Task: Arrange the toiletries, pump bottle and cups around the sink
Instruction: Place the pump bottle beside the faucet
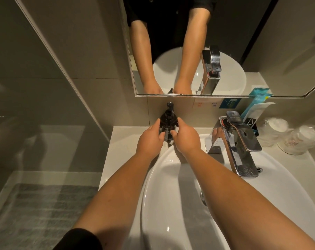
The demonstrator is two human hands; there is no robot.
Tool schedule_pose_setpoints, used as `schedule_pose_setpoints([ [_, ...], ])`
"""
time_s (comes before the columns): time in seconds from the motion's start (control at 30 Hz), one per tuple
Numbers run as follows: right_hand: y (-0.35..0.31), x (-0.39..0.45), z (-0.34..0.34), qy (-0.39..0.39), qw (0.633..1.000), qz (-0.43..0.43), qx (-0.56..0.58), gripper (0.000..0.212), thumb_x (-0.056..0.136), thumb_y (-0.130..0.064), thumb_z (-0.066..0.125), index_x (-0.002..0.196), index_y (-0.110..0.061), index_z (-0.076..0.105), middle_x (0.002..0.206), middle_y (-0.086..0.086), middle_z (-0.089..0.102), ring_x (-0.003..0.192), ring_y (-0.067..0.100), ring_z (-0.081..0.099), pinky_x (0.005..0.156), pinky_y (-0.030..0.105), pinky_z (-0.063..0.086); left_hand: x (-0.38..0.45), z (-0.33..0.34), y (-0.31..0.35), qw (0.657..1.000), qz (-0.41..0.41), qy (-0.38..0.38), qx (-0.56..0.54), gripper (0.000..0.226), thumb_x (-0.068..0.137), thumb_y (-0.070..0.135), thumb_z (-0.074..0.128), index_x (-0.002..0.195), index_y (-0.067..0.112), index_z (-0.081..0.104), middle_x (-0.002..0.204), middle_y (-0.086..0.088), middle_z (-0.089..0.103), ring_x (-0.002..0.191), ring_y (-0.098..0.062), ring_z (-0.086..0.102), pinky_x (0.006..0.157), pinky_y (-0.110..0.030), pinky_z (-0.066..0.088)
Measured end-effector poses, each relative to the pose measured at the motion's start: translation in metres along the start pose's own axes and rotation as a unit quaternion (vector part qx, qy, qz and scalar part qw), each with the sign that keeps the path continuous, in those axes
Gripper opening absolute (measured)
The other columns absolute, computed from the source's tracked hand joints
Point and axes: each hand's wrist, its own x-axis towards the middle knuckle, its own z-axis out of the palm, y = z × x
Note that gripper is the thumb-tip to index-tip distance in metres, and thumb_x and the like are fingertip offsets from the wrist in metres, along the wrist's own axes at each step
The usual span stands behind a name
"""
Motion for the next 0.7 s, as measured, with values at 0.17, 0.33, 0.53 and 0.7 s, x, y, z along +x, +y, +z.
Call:
schedule_pose_setpoints([
  [0.17,-0.001,0.001,-0.002,-0.01,1.0,0.009,0.0,0.025,0.092,-0.025,0.057,0.116,-0.019,0.05,0.094,0.005,0.069,0.083,0.028,0.063,0.068,0.034,0.049,0.0,-0.001,0.002,1.0,-0.002,-0.004,-0.001,0.051,0.097,0.028,0.048,0.146,0.026,0.032,0.134,-0.001,0.057,0.116,-0.021,0.057,0.093,-0.036,0.05],
  [0.33,-0.004,-0.003,-0.006,-0.015,1.0,0.014,-0.02,0.025,0.091,-0.024,0.059,0.111,-0.015,0.046,0.089,0.006,0.064,0.081,0.03,0.061,0.062,0.033,0.042,-0.003,-0.003,0.004,0.999,0.001,-0.019,0.037,0.057,0.096,0.032,0.049,0.147,0.02,0.026,0.13,-0.005,0.057,0.109,-0.025,0.059,0.082,-0.035,0.05],
  [0.53,-0.013,-0.012,-0.024,0.002,0.999,-0.021,-0.044,0.055,0.09,-0.024,0.06,0.138,-0.009,0.037,0.133,0.013,0.053,0.124,0.03,0.047,0.101,0.04,0.041,-0.016,-0.021,0.009,0.986,0.044,-0.058,0.148,0.06,0.097,0.031,0.046,0.149,0.014,0.021,0.155,-0.006,0.03,0.137,-0.024,0.034,0.105,-0.036,0.036],
  [0.7,-0.026,-0.057,-0.06,-0.016,0.994,-0.054,-0.089,0.064,0.094,-0.033,0.052,0.148,-0.013,0.025,0.159,0.012,0.019,0.147,0.027,0.014,0.119,0.038,0.014,-0.053,-0.066,0.025,0.959,0.071,-0.065,0.267,0.059,0.099,0.033,0.036,0.15,0.01,0.016,0.159,-0.009,0.016,0.146,-0.024,0.013,0.118,-0.035,0.012],
])
